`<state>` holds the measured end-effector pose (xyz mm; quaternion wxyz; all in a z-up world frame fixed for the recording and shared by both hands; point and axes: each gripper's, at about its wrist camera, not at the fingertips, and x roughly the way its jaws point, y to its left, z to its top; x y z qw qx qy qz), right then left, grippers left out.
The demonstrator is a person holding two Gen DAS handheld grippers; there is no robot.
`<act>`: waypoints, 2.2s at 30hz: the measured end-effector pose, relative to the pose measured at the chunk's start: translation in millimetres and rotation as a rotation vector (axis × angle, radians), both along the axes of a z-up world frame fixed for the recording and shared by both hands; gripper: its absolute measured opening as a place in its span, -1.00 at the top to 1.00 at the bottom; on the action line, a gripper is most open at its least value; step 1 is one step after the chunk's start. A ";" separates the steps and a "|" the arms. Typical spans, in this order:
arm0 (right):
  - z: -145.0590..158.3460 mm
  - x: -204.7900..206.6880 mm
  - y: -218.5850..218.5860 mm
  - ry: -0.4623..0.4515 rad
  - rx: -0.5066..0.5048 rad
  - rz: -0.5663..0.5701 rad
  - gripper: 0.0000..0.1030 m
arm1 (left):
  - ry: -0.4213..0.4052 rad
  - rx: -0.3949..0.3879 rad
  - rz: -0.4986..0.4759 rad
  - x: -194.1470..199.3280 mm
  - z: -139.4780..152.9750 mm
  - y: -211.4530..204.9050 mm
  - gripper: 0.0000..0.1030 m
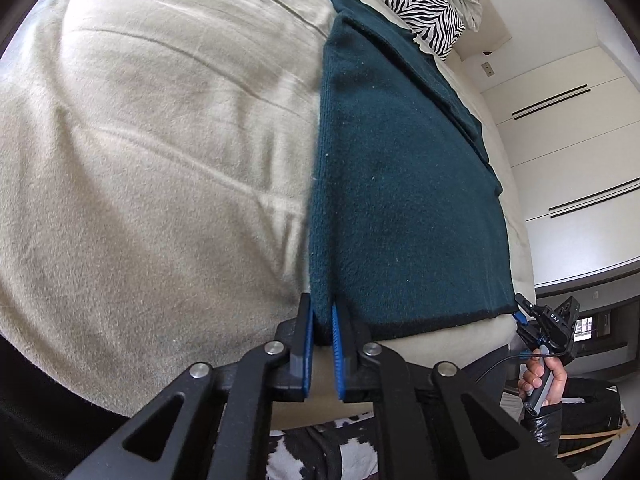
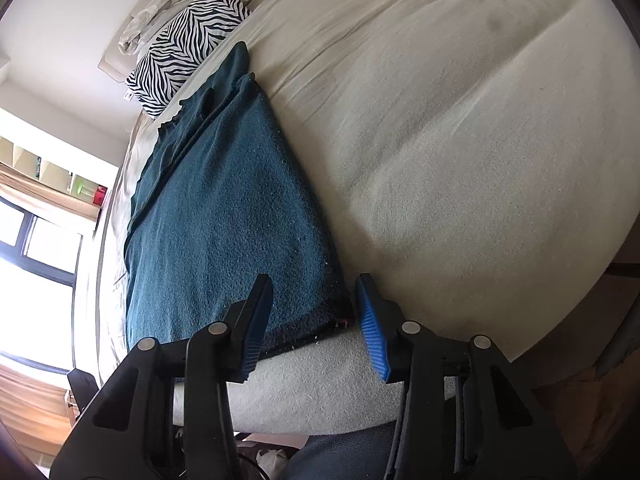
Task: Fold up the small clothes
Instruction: 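Grasp the sweater hem with both grippers and lift it, then fold the held hem toward the collar with both grippers, then release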
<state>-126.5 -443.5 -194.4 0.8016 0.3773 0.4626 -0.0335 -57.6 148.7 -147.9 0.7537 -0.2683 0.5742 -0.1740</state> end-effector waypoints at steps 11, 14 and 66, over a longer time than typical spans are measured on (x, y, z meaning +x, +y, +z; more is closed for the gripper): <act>9.3 -11.6 -0.4 -0.070 0.020 -0.021 0.87 | -0.035 -0.176 0.082 -2.8 16.4 19.1 0.86; 18.7 -12.0 1.2 -0.107 0.058 -0.020 0.87 | -0.070 -0.232 0.101 0.6 29.3 22.7 0.86; 13.3 461.9 -55.5 -0.152 0.020 -0.147 0.12 | -0.217 -0.212 0.347 402.9 27.5 20.7 0.13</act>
